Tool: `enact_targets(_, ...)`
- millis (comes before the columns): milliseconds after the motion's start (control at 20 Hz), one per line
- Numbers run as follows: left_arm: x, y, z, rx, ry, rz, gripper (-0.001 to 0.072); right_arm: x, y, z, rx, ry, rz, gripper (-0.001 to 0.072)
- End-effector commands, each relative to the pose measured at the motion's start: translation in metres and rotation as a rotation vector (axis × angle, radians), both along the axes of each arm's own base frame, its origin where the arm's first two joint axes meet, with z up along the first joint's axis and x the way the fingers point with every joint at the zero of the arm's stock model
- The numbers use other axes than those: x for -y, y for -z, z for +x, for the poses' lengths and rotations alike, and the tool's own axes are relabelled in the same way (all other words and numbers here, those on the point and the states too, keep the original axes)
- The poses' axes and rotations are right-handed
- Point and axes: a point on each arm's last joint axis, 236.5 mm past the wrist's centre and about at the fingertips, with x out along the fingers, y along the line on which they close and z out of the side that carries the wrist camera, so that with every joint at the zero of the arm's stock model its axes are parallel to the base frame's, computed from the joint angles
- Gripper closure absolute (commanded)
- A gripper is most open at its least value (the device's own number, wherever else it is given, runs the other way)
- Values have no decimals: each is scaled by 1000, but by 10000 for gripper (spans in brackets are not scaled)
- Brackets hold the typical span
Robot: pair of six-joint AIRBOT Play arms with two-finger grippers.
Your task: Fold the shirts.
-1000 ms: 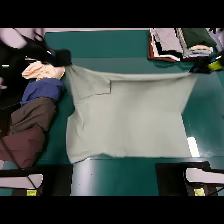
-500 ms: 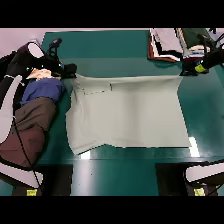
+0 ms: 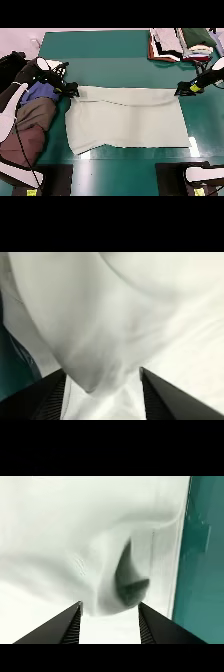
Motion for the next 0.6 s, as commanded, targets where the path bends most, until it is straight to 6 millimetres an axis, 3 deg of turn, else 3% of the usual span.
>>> enact_targets(0, -6, -16, -9, -5, -33, 16, 170, -6, -8, -14, -40, -18, 15, 307)
enact_targets(100, -18, -42, -24, 48, -16, 75, 170, -2, -32, -21, 1, -9, 7, 306)
enact_targets(200, -32, -49, -60, 41, -32, 119, 170, -4, -52, -34, 54, -2, -7, 306)
enact_targets(400, -35, -13, -175, -104, -73, 101, 170, -10, -64, -64, 128, 13, -24, 307)
enact_targets(550, -31, 18, -242, -211, -108, 65, 170, -13, -61, -76, 146, 21, -29, 307)
